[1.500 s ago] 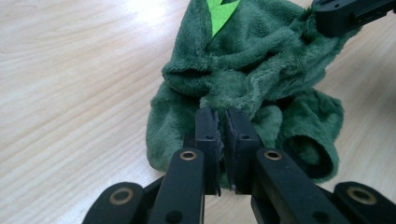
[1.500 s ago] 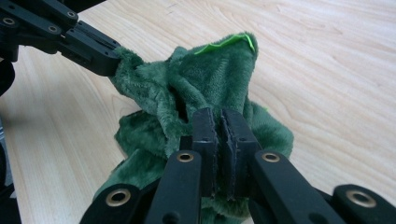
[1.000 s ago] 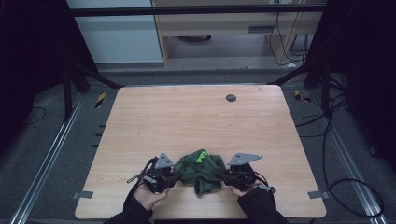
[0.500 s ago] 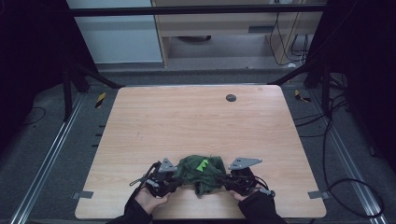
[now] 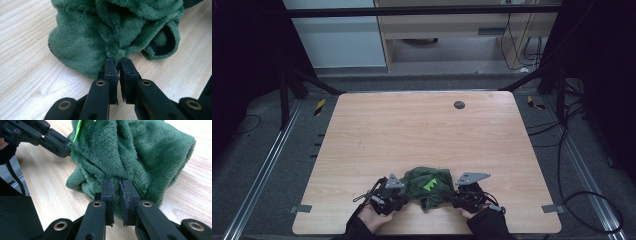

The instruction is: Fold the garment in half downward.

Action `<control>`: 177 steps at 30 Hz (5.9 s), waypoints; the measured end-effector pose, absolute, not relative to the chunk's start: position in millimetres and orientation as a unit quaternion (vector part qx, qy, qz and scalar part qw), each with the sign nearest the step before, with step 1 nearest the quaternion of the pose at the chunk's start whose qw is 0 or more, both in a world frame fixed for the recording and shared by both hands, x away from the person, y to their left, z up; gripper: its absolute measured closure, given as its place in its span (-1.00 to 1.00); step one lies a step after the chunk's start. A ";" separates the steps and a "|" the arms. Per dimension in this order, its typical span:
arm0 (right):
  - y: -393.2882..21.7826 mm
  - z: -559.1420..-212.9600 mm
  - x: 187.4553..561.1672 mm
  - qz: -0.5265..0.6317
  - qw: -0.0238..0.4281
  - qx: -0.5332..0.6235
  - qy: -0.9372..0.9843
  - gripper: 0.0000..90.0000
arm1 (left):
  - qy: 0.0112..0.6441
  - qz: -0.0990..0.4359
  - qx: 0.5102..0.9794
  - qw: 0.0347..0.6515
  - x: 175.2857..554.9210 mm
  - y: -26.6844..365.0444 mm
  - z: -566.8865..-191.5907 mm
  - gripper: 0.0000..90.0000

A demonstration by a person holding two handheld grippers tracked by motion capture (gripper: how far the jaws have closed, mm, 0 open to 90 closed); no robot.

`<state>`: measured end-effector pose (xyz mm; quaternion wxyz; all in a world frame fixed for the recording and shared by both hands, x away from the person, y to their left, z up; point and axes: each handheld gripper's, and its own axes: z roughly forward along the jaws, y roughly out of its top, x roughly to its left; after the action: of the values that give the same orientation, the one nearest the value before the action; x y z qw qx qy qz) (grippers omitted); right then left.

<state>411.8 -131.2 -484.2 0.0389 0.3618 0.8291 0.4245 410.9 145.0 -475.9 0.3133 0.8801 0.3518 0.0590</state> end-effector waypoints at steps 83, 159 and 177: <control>-119.4 -449.5 432.3 0.475 0.042 0.350 0.806 1.00 | 0.325 0.072 0.860 0.386 421.5 135.7 -436.3 0.99; -182.5 -459.3 436.2 0.461 0.129 0.429 0.766 0.53 | 0.463 0.142 0.798 0.358 450.9 229.3 -452.1 0.65; -229.8 -474.9 449.8 0.391 0.214 0.495 0.746 -0.13 | 0.487 0.176 0.779 0.355 457.8 264.0 -460.6 -0.11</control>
<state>449.8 -229.8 -474.9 0.2136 0.4951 0.7462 0.3905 457.8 264.0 -460.6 0.3546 0.7787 0.4869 0.1756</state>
